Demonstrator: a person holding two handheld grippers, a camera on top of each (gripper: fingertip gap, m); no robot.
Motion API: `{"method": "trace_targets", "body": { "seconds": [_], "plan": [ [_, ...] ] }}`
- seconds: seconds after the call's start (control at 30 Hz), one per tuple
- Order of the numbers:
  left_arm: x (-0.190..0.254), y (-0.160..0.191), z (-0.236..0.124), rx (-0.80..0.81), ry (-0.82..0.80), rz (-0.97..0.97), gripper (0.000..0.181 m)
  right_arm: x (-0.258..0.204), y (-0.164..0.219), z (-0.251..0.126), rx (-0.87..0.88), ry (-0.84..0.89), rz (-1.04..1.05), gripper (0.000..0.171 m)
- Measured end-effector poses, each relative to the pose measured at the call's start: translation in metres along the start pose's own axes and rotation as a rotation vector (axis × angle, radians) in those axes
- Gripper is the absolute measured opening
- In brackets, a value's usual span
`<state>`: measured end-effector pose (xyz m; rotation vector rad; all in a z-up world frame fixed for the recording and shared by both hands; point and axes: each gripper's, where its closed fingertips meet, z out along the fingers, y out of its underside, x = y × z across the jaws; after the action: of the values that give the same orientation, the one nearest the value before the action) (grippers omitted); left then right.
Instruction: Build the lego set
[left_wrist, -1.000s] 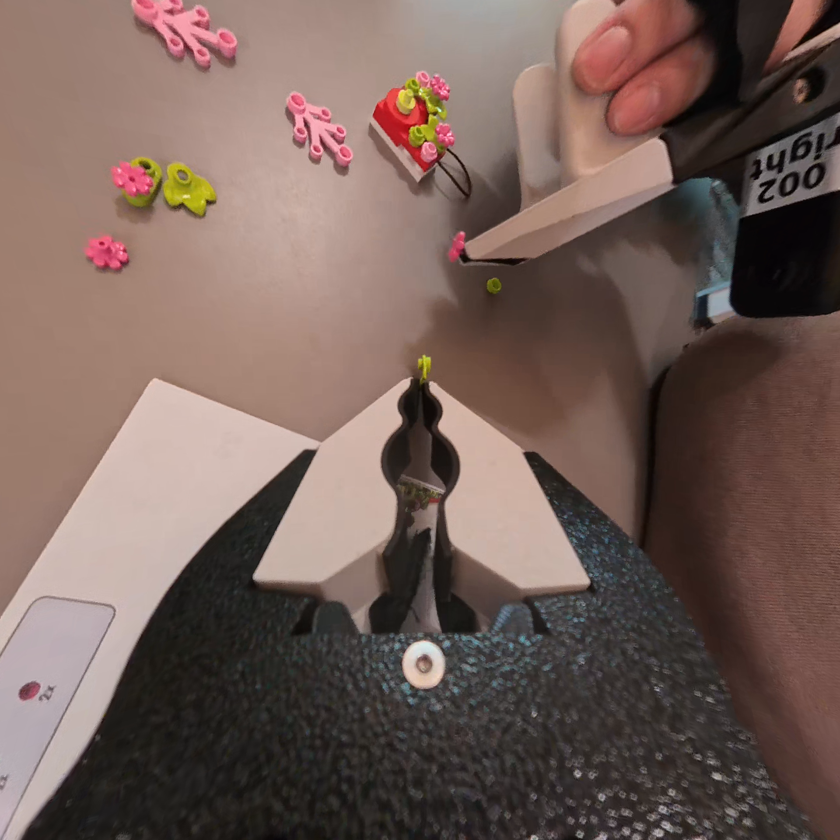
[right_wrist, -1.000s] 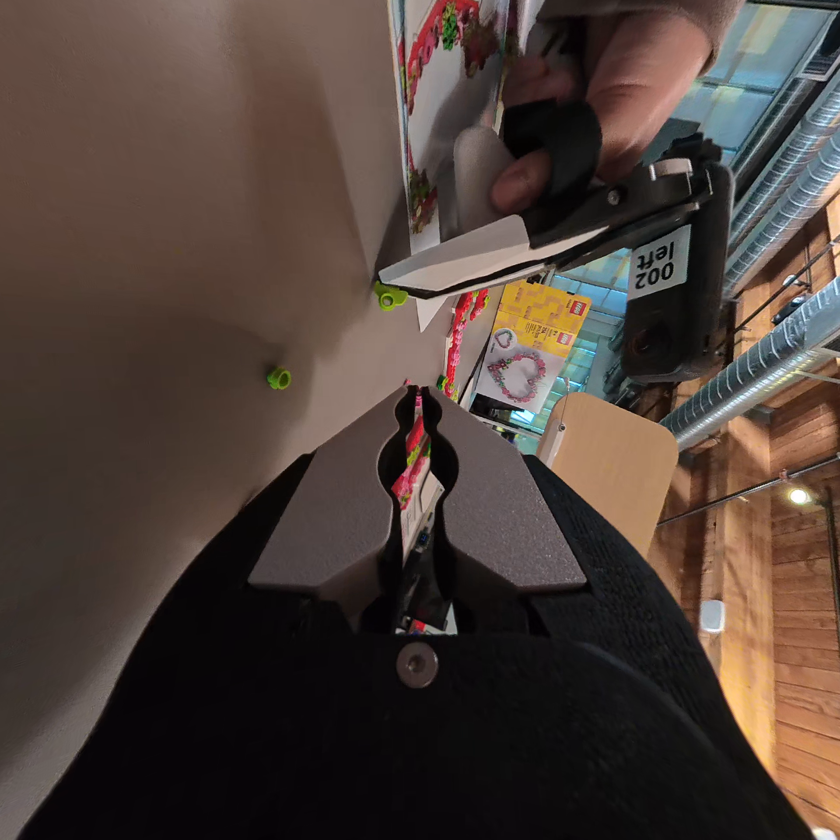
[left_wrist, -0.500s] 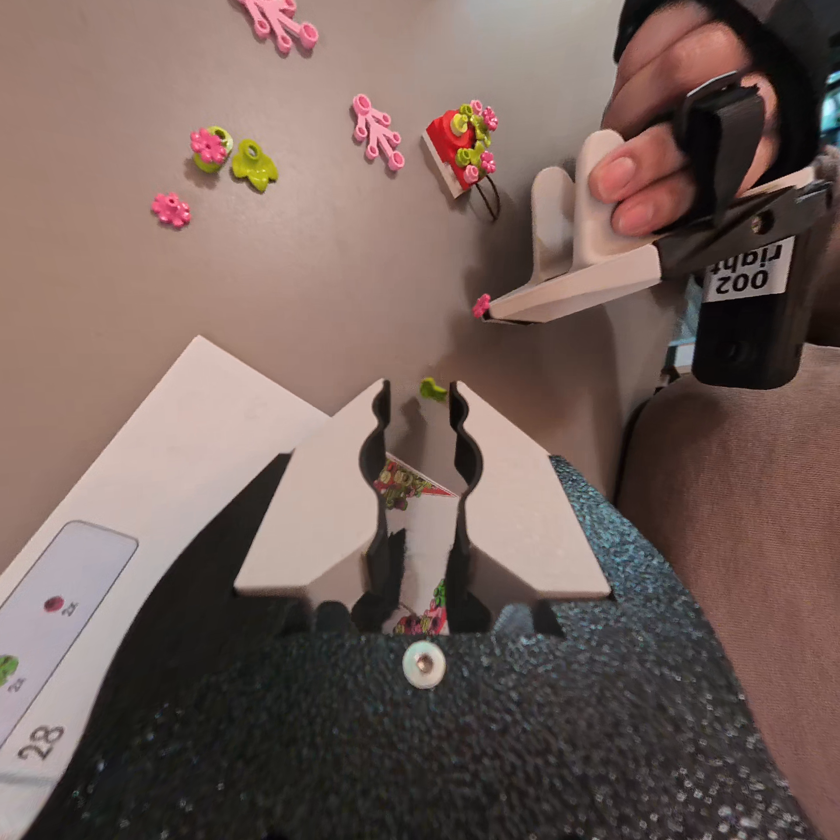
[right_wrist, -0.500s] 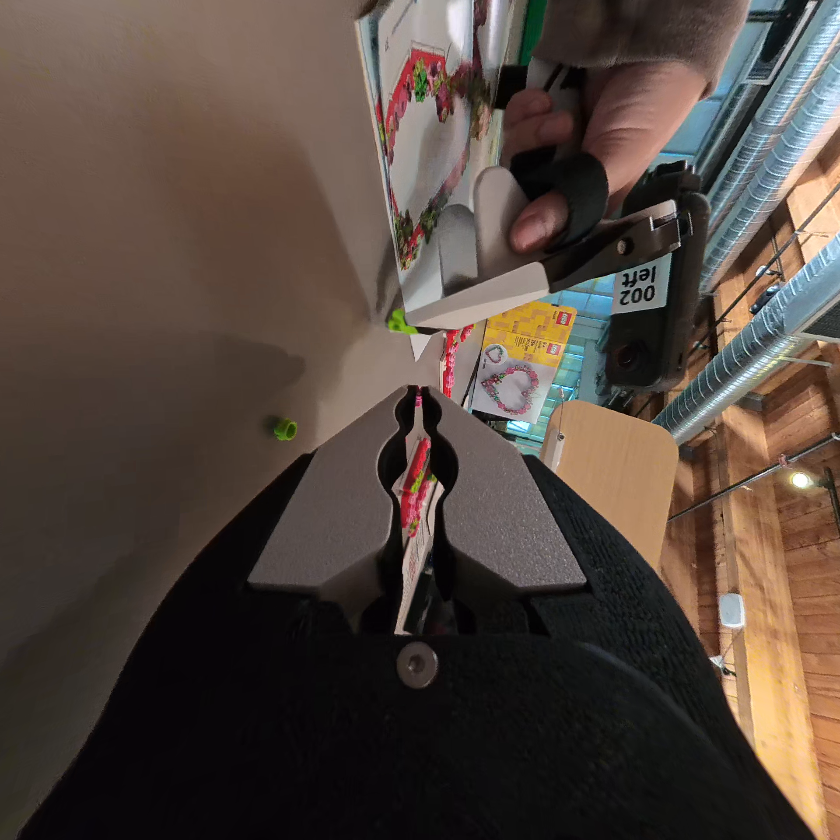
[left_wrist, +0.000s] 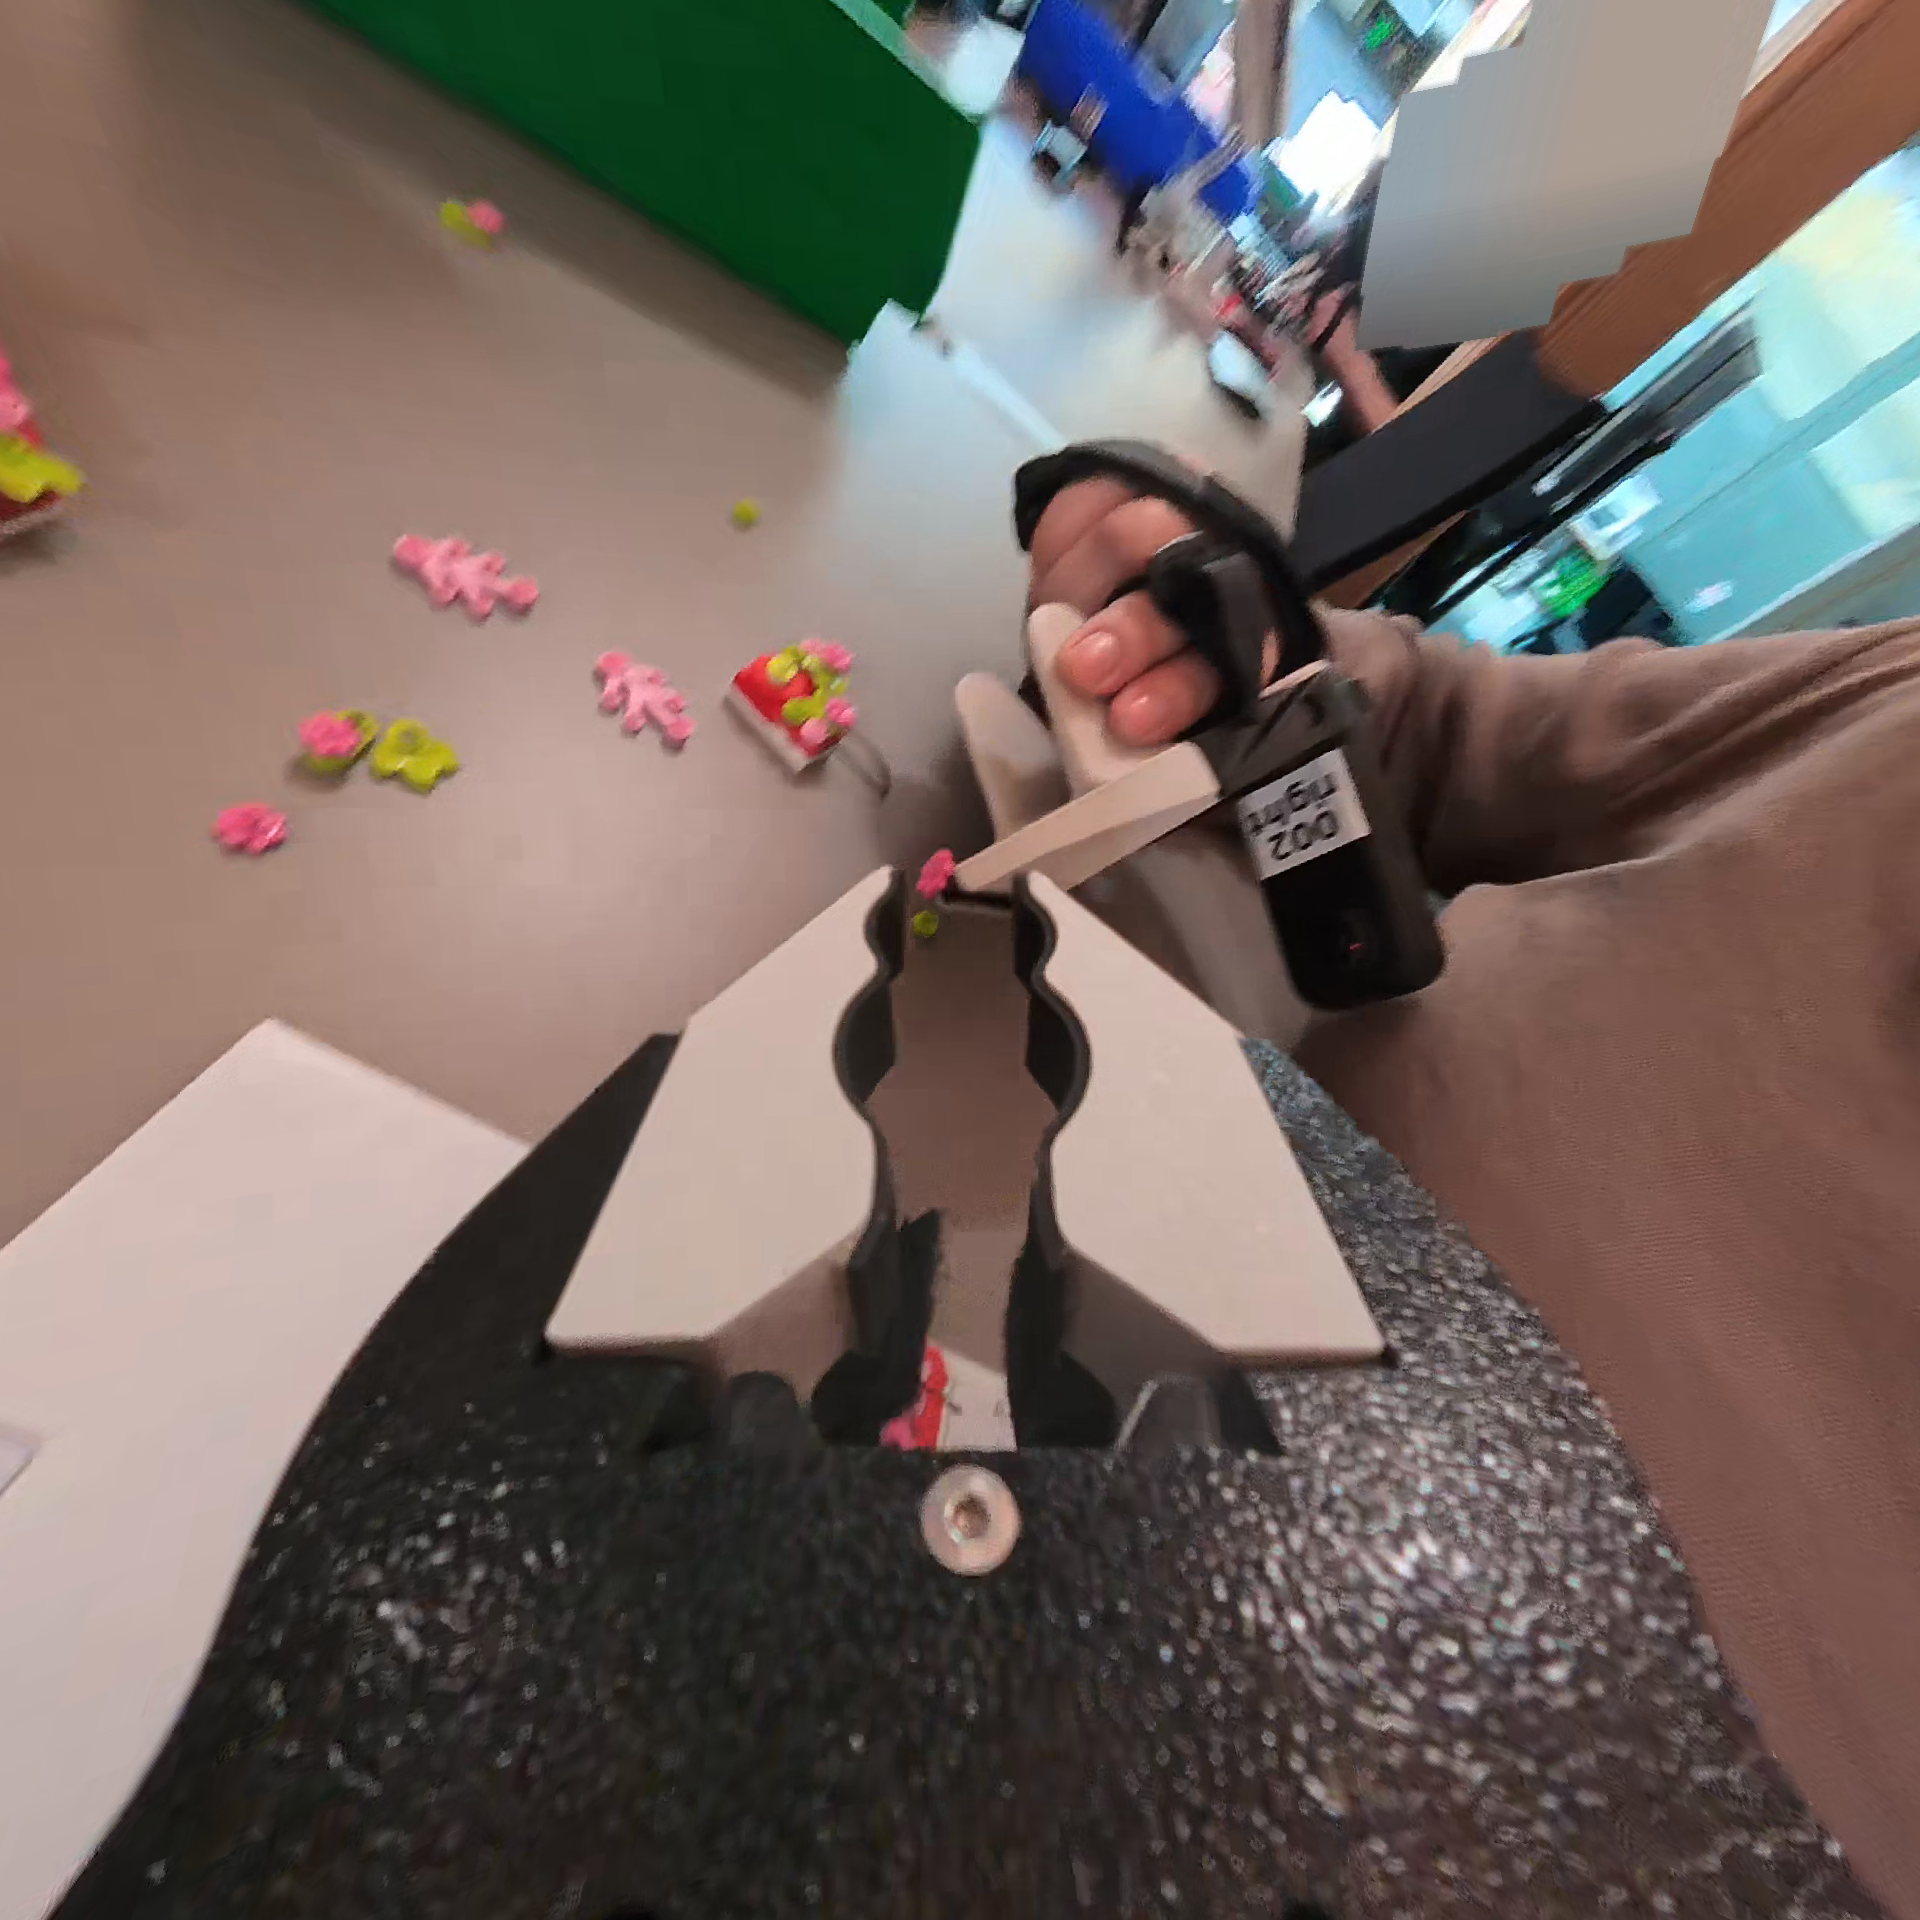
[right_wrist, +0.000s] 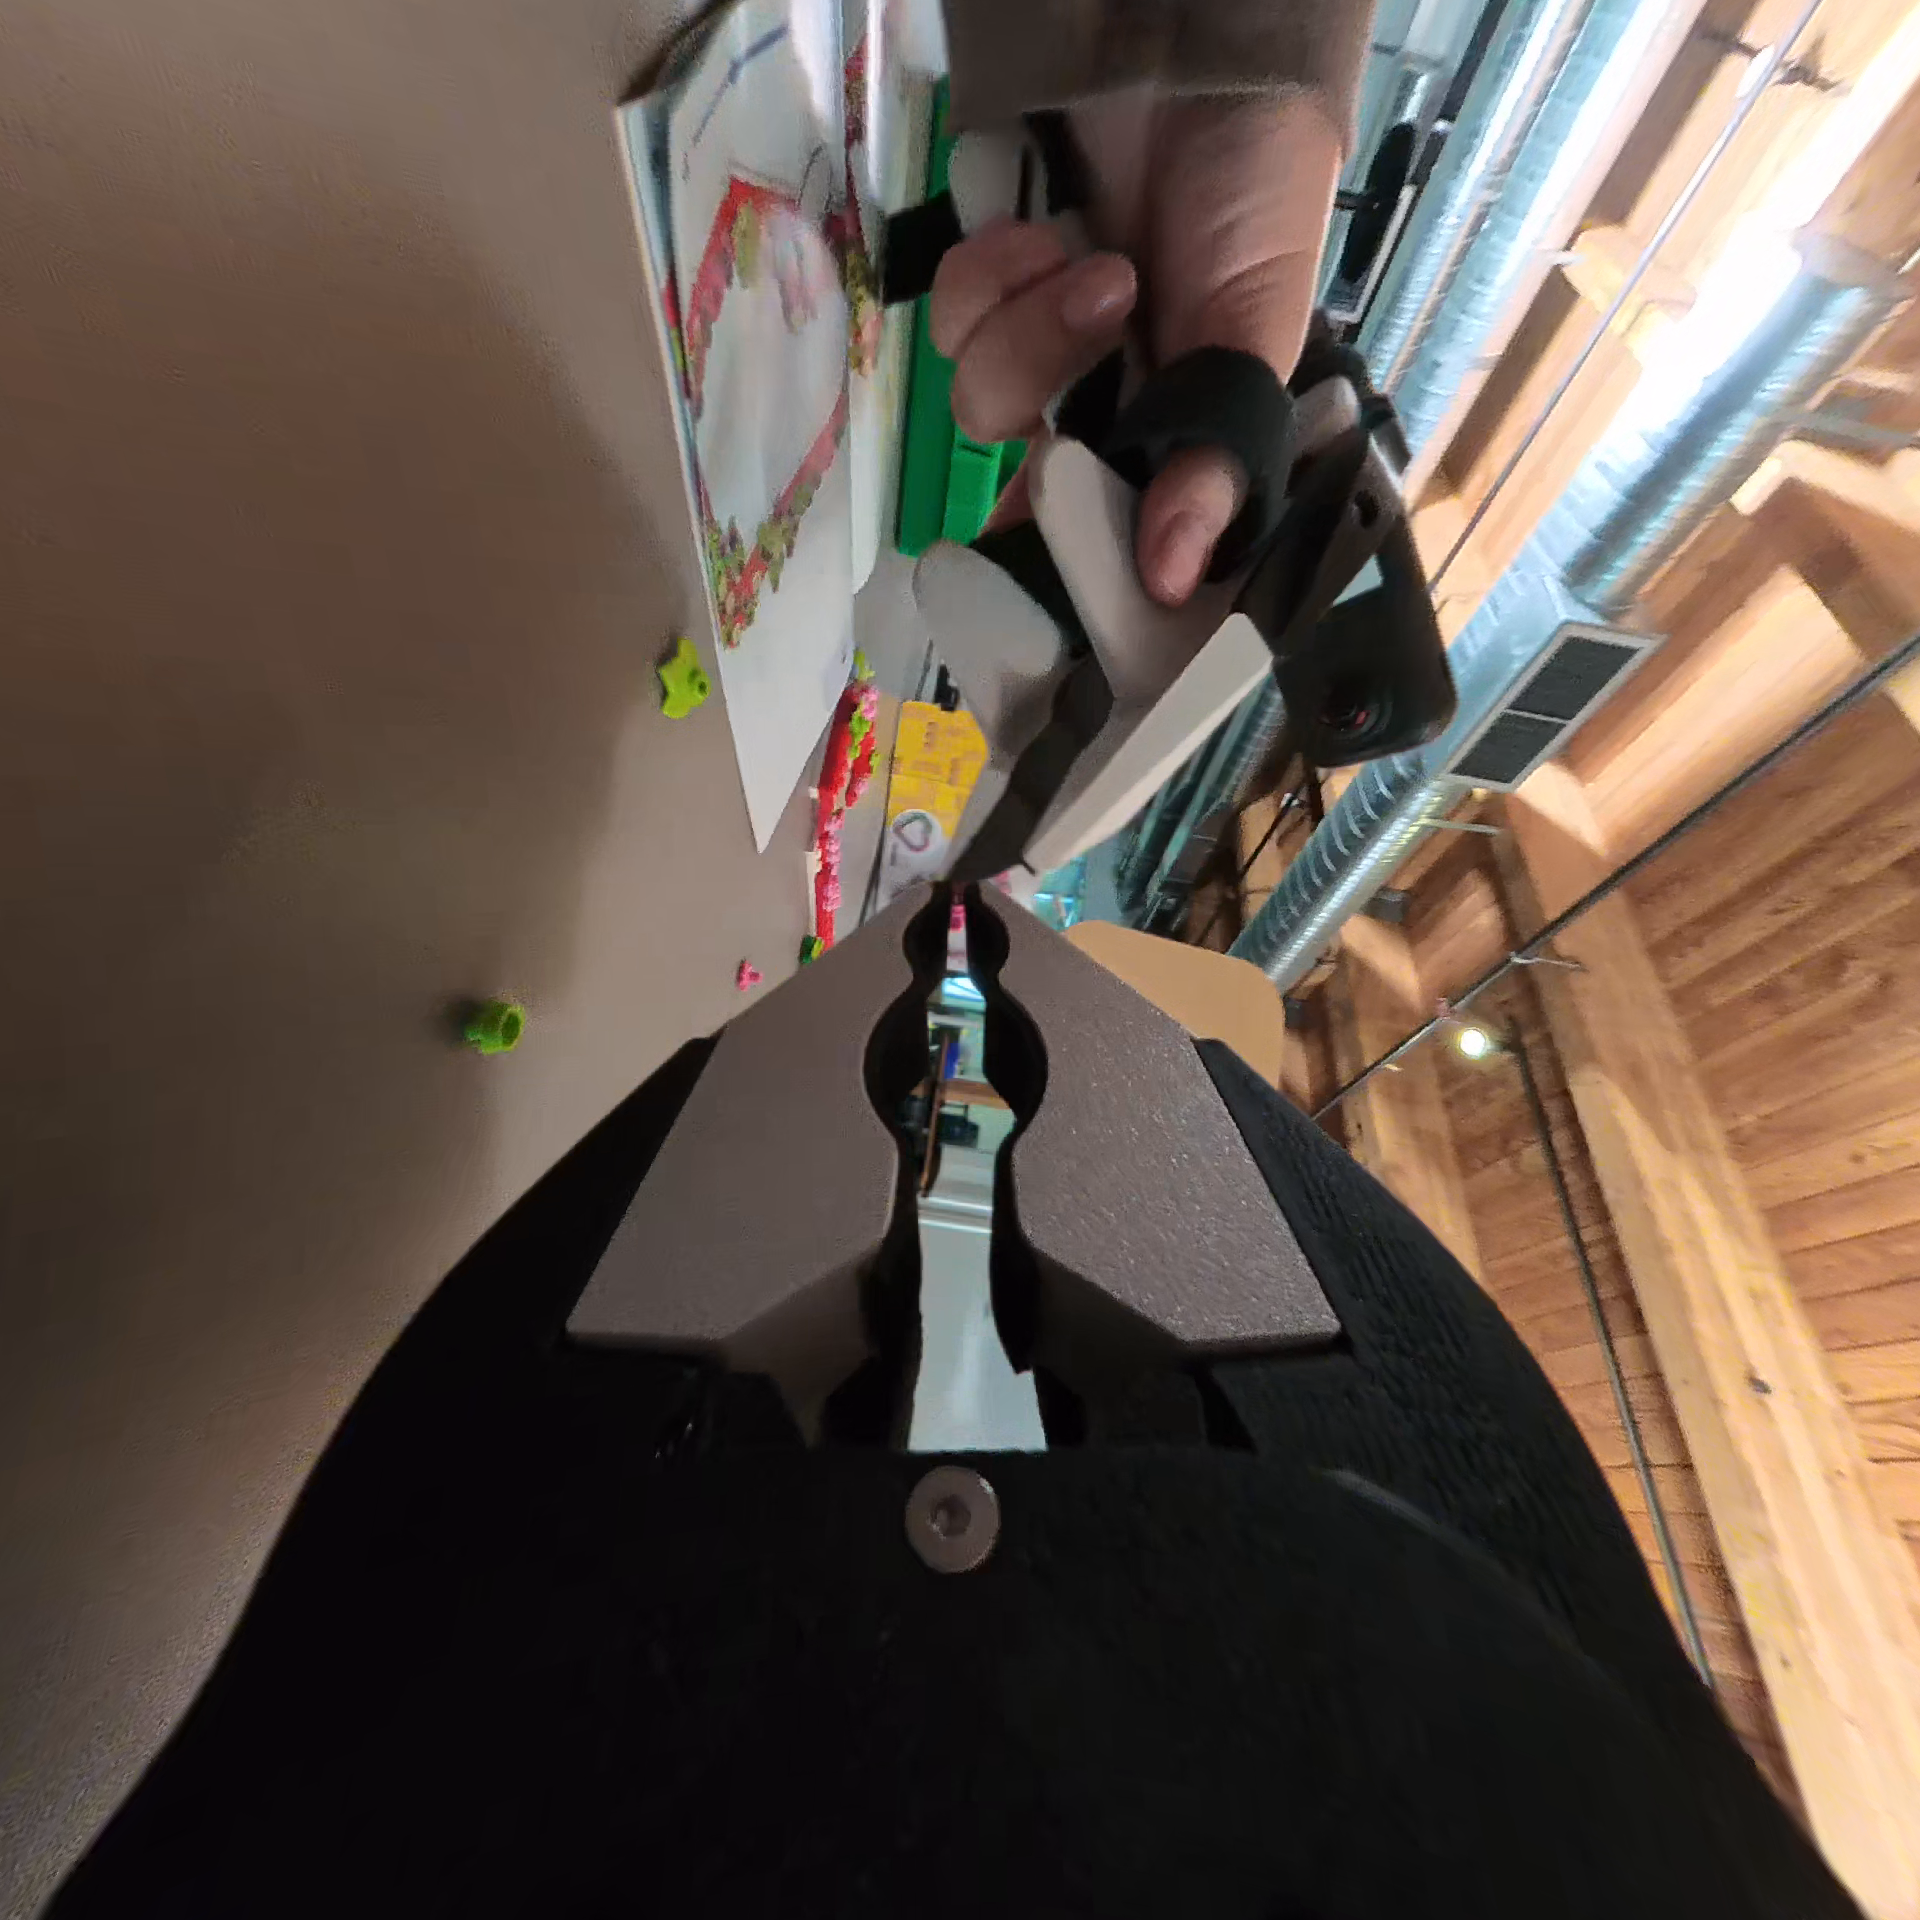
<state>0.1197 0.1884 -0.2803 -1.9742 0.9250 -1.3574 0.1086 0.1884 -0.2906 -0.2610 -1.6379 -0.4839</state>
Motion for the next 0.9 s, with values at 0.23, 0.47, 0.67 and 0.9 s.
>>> {"method": "trace_targets", "body": {
  "seconds": [0.23, 0.47, 0.67, 0.9],
  "plan": [
    [0.009, -0.002, 0.001, 0.095, 0.063, 0.01, 0.005, 0.009, -0.007, -0.004, 0.03, 0.054, -0.019, 0.0],
    [0.011, 0.001, -0.003, 0.117, 0.107, -0.011, 0.008, 0.016, -0.007, -0.007, 0.04, 0.089, -0.019, 0.0],
    [0.015, 0.002, 0.0, 0.124, 0.178, -0.035, 0.002, 0.017, -0.01, -0.009, 0.067, 0.087, -0.012, 0.0],
    [0.01, 0.007, 0.002, 0.103, 0.089, 0.095, 0.0, 0.013, -0.011, -0.009, 0.081, 0.062, 0.013, 0.0]
  ]
}}
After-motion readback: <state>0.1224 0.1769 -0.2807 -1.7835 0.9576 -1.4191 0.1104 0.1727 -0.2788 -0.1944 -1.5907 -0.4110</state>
